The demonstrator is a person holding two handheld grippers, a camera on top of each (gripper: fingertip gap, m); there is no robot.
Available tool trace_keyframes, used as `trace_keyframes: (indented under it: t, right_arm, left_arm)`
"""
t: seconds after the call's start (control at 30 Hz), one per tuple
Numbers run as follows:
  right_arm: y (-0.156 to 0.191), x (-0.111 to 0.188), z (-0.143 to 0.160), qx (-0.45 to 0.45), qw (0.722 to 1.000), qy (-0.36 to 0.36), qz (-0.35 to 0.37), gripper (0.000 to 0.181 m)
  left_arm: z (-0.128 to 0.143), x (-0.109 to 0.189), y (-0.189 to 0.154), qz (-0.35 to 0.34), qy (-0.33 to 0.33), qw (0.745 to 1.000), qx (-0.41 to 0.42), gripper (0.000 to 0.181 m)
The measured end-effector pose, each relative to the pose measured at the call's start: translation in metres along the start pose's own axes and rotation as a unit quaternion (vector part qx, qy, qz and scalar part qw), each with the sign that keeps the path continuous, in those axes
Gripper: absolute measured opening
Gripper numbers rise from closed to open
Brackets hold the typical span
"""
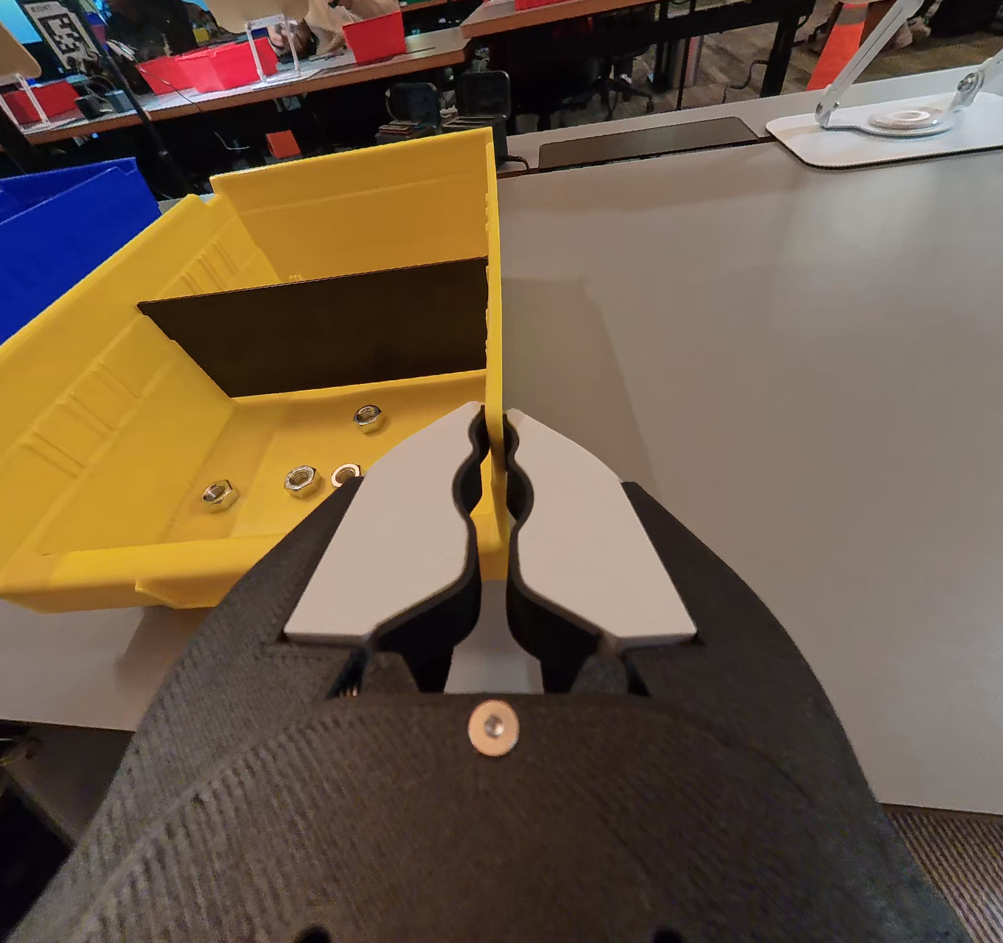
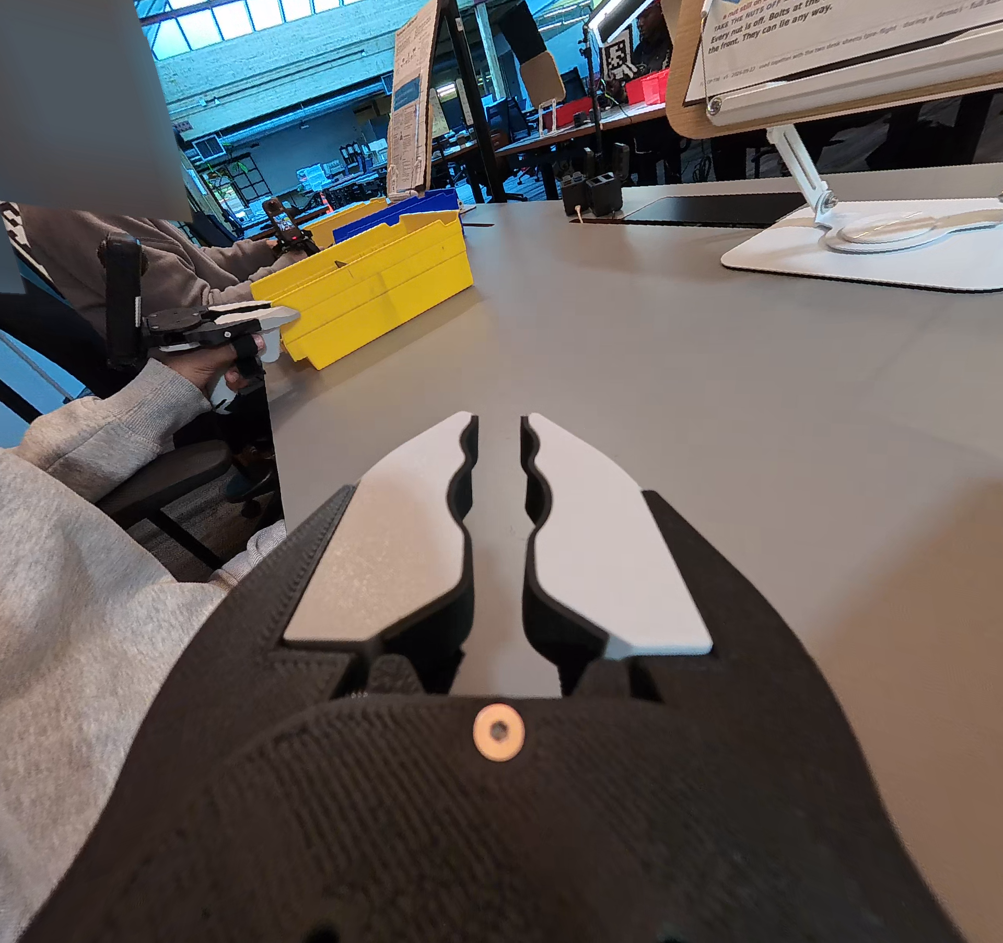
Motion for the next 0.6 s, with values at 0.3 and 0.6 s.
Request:
trace_keyframes:
  t: [0.3,0.6]
  right_arm:
    - [-0.0001,0.0001,0.0001,-0.002,1.0,0.001,0.0,0.015]
    - [-0.0006,0.0003,0.0005,-0.003,1.0,0.002,0.001,0.015]
  left_arm:
    - [0.0004,-0.0008,-0.0002,0.001,-0.001,1.0,0.002,0.004]
    - [0.0009,-0.0016,-0.0004,0.001,0.002,1.0,0.002,0.004]
Point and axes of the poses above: each gripper's, where its closed fingertips meet, x back along the fingers, z out of its underside, y = z × x across the jaws, the point moved 10 cm from there along x, back along the fingers
